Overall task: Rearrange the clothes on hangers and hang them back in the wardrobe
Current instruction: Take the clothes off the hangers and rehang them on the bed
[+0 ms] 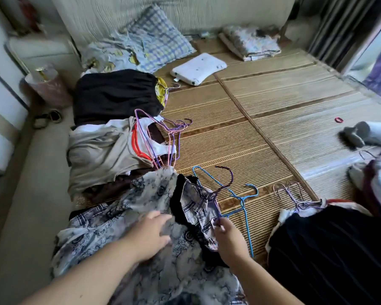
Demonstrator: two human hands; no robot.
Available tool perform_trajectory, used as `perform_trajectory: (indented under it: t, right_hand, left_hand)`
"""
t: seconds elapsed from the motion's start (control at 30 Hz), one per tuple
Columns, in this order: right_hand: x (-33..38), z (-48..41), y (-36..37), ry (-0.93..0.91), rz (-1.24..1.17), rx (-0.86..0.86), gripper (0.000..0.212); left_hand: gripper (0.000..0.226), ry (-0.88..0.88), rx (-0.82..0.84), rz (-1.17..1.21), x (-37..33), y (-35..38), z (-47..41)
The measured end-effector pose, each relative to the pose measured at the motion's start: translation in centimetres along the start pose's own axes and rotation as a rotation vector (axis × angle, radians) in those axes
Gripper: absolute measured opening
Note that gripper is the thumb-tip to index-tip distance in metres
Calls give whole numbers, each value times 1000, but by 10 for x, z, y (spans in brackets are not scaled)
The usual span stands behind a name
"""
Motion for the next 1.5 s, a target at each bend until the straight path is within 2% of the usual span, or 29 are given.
perform_trajectory:
  t: [0.1, 0.23, 0.33, 0.5, 0.6, 0.73, 0.83, 0.9, 0.97, 1.2, 1.33, 1.5]
  right_hand:
    - [49, 22, -45, -84, -12, -89, 8]
    - [112, 58, -106, -245, -77, -84, 13]
    - [148, 95, -163, -346, -127, -121, 18]
    - [172, 158, -262, -449, -120, -130, 23]
    - [181, 206, -323, -496, -35, -201, 36]
    - [163, 256, -390, -522, 79, -344, 37]
    - [125, 294, -445, -464, 173, -480, 13]
    - [97, 320, -478, -464, 217, -565, 6]
    - [60, 346, -511, -422, 258, -630, 13]
    - [-64, 406, -611, -223, 362, -667, 16]
    - [-81, 421, -645, -223, 461, -623, 17]
    - [-94, 400, -647, -219, 480, -618, 20]
  left_hand:
    - [64, 75, -200, -75, -32, -61, 20]
    - [72, 143, -394, -110, -66, -132, 61]
    - [68, 189, -559, -133, -92, -178, 103]
    - [52, 254, -662, -153, -131, -226, 166]
    - [43, 333, -642, -147, -164, -234, 204]
    - [38, 452, -554, -29, -223, -214, 257]
    - [31, 543, -488, 31, -276, -174, 299]
    - [30, 568, -450, 72, -310, -142, 324]
    - [31, 583, -427, 99, -348, -102, 346]
    - [25, 590, -286, 124, -461, 29, 398]
    - [25, 541, -212, 134, -488, 68, 405]
    - [22, 501, -186, 181, -495, 81, 391]
Point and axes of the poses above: each hand's wrist, its own z-axis away from the middle knuckle, its own y-axis out of the palm, x = y × z, the point moved 3 cm from there along -z, towards the middle knuckle, and after that the axes turned 12 degrees about -y, right-handed, at the moved point
